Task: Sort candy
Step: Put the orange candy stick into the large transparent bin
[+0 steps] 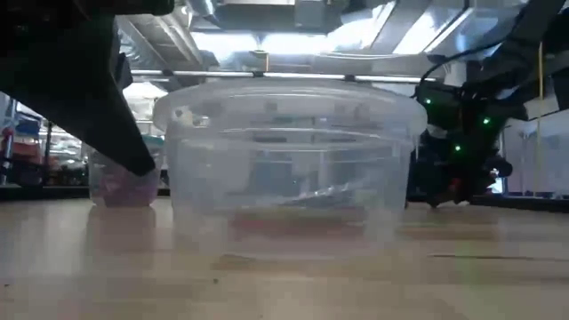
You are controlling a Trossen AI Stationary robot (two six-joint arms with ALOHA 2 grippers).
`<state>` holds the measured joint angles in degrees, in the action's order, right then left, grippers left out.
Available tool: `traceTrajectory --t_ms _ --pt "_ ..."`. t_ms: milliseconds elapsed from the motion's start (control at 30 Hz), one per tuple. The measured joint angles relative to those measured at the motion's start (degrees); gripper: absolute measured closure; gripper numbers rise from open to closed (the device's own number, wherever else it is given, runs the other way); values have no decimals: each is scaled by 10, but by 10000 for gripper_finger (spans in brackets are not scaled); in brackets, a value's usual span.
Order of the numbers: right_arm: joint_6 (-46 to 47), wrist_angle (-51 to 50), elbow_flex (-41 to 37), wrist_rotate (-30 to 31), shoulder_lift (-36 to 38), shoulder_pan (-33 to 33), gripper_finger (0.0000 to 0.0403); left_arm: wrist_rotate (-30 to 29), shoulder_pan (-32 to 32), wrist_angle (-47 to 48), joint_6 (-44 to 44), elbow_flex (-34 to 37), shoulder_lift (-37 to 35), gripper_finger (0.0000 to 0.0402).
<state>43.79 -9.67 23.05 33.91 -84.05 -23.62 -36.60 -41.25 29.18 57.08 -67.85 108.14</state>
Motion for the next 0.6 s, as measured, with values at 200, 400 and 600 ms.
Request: traceTrajectory --t_ms 200,400,600 --pt "-11 -31 0 -14 4 11 343 0 -1 -3 7 0 0 402" --pt "-6 -94 -1 11 7 88 393 0 -11 -4 17 0 0 402" --pt "61 -190 24 11 50 217 402 0 -15 -16 22 0 0 402"
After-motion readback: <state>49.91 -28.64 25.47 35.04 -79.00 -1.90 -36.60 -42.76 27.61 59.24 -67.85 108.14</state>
